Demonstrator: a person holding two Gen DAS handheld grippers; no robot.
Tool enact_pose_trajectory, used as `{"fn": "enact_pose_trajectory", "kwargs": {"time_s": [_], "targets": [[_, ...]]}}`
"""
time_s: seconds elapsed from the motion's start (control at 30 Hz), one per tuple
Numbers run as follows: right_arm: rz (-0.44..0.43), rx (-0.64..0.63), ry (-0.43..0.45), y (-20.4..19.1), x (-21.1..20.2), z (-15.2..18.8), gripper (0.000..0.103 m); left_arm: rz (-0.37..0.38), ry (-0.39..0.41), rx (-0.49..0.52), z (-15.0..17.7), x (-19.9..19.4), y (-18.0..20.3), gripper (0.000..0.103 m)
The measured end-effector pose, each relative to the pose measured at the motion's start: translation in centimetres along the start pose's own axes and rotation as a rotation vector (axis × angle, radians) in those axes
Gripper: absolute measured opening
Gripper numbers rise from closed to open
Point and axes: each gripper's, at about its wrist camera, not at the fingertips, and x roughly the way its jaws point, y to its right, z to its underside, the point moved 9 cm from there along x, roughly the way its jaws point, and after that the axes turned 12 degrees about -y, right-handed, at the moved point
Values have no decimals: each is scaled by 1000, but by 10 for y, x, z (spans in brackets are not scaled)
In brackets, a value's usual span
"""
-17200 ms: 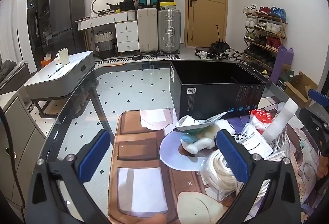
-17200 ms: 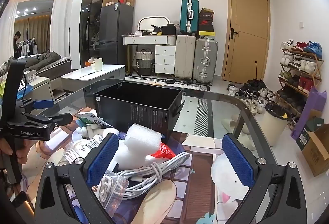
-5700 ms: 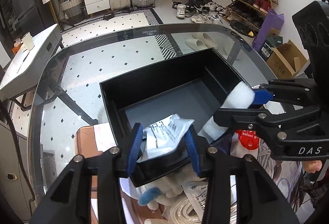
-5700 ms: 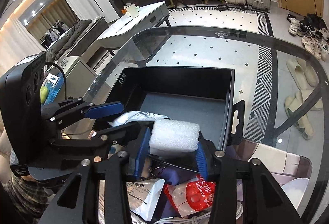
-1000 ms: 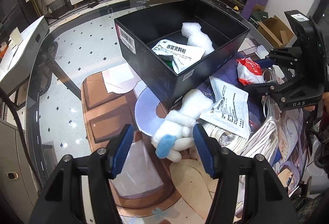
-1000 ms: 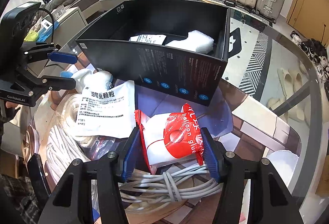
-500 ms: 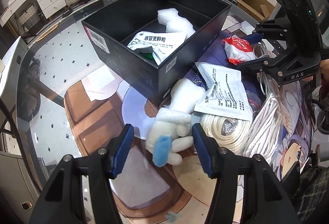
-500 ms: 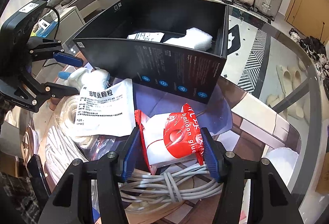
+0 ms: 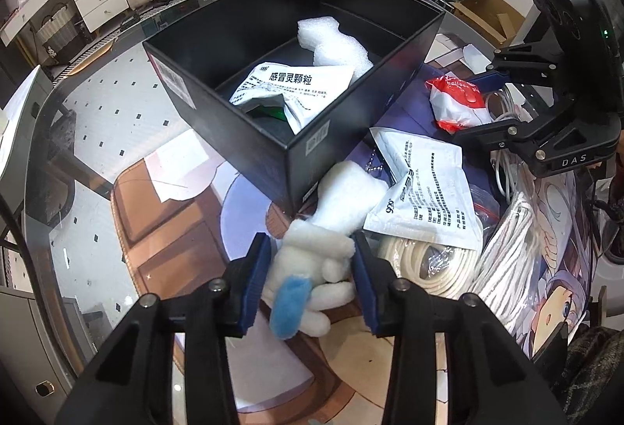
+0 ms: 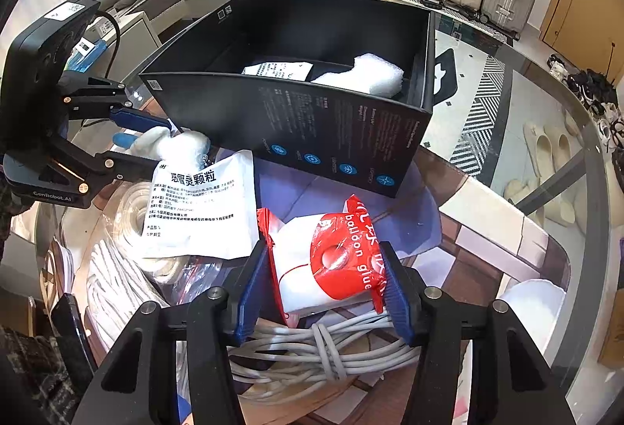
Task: Organize soft objects
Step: 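Carry the plush toy with the left gripper while the right gripper carries the red bag toward the box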
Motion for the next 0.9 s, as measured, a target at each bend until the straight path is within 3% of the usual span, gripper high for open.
{"fn": "enact_pose_trajectory", "kwargs": {"time_s": [0.47, 0.9], "targets": [[-7, 40, 75, 5, -32, 3, 55, 0, 46, -113, 23, -15, -6, 37], [2, 32, 121, -7, -57, -6, 55, 3, 128, -134, 26, -54, -6, 37]]}}
